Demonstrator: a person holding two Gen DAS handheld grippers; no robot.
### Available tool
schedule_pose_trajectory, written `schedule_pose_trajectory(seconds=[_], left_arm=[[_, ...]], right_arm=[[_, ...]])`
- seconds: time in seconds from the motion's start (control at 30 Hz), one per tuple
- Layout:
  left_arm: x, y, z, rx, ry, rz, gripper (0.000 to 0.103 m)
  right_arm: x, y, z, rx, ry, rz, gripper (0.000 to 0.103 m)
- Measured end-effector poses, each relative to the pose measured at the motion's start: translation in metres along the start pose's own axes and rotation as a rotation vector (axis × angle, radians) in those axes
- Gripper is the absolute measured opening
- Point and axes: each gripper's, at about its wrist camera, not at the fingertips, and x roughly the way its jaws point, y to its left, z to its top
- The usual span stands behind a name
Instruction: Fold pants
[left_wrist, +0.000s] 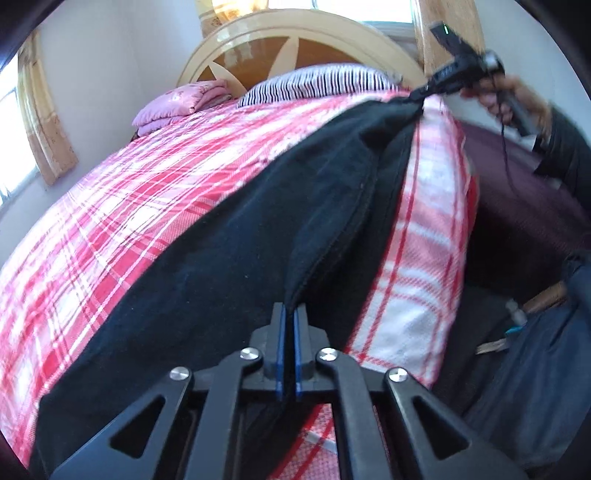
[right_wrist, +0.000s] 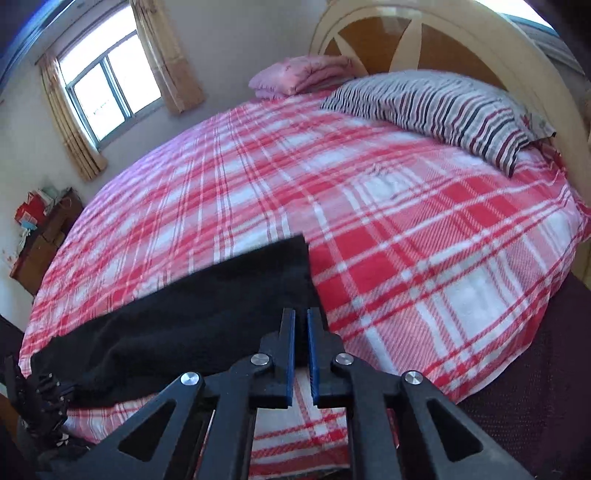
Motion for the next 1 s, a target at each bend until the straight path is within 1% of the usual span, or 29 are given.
schedule_pose_trajectory(seconds=[0.07,0.13,0.2,0.27,0.3,0.4,0.47,0.53,0.6,0.67,0.7,0.73,0.77,0.8,0.83,0.87,0.9,0.93,0.97,1.0], left_arm=[[-0.01,0.003,0.002,-0.017,-0.027,-0.03,0.004],[-0.016,0.002,0.003,-0.017,-0.044,-0.054,0.004],[-0.017,0.0,0.002,-0.012,-0.041,-0.073,0.004],[-0.011,-0.006,-0.003,0.012,-0.024,-0.07,0.004],[-0.004,-0.01,-0.006,0.038,-0.006,-0.054,0.004],[0.008,-0.015,-0.012,0.049,0.03,-0.062,0.004],[0.011,-0.016,-0.014,0.057,0.036,-0.044,0.006],[0.009,-0.015,-0.013,0.045,0.025,-0.04,0.008],[0.004,-0.013,-0.012,0.038,0.013,-0.031,0.014],[-0.008,-0.012,-0.012,0.034,-0.013,-0.028,0.018],[-0.015,-0.011,-0.013,0.029,-0.029,-0.032,0.026],[-0.019,-0.01,-0.015,0.026,-0.04,-0.035,0.038],[-0.027,-0.008,-0.018,0.026,-0.06,-0.031,0.044],[-0.032,-0.008,-0.02,0.027,-0.071,-0.02,0.055],[-0.037,-0.005,-0.023,0.028,-0.081,0.001,0.06],[-0.041,-0.001,-0.026,0.021,-0.086,0.02,0.061],[-0.043,0.005,-0.029,0.006,-0.083,0.039,0.061],[-0.042,0.011,-0.031,-0.009,-0.078,0.057,0.061],[-0.039,0.017,-0.033,-0.028,-0.069,0.079,0.061],[-0.036,0.024,-0.036,-0.054,-0.054,0.096,0.061]], right_arm=[[-0.01,0.0,0.006,0.002,-0.037,-0.004,0.006],[-0.012,0.002,0.01,-0.008,-0.046,-0.016,0.006],[-0.007,0.001,0.011,-0.016,-0.041,-0.041,0.006],[0.005,-0.003,0.009,-0.013,-0.022,-0.07,0.006],[0.01,-0.006,0.007,-0.007,-0.015,-0.08,0.006],[0.022,-0.018,0.001,0.023,0.011,-0.097,0.006],[0.023,-0.023,-0.001,0.03,0.012,-0.133,0.006],[0.021,-0.027,-0.001,0.034,0.017,-0.164,0.006],[0.013,-0.029,0.0,0.041,0.002,-0.182,0.007],[0.004,-0.024,0.0,0.024,-0.025,-0.232,0.007],[-0.001,-0.018,-0.001,0.003,-0.041,-0.248,0.007],[-0.005,-0.01,-0.001,-0.021,-0.053,-0.251,0.007],[-0.009,0.0,-0.001,-0.05,-0.063,-0.246,0.007],[-0.012,0.013,-0.001,-0.079,-0.071,-0.235,0.01],[-0.013,0.028,-0.001,-0.112,-0.079,-0.209,0.012],[-0.013,0.044,-0.003,-0.147,-0.082,-0.162,0.025],[-0.01,0.059,-0.005,-0.177,-0.074,-0.109,0.044],[-0.004,0.077,-0.008,-0.21,-0.054,-0.044,0.053],[0.002,0.092,-0.011,-0.241,-0.031,0.011,0.059],[0.01,0.111,-0.016,-0.28,-0.005,0.067,0.059]])
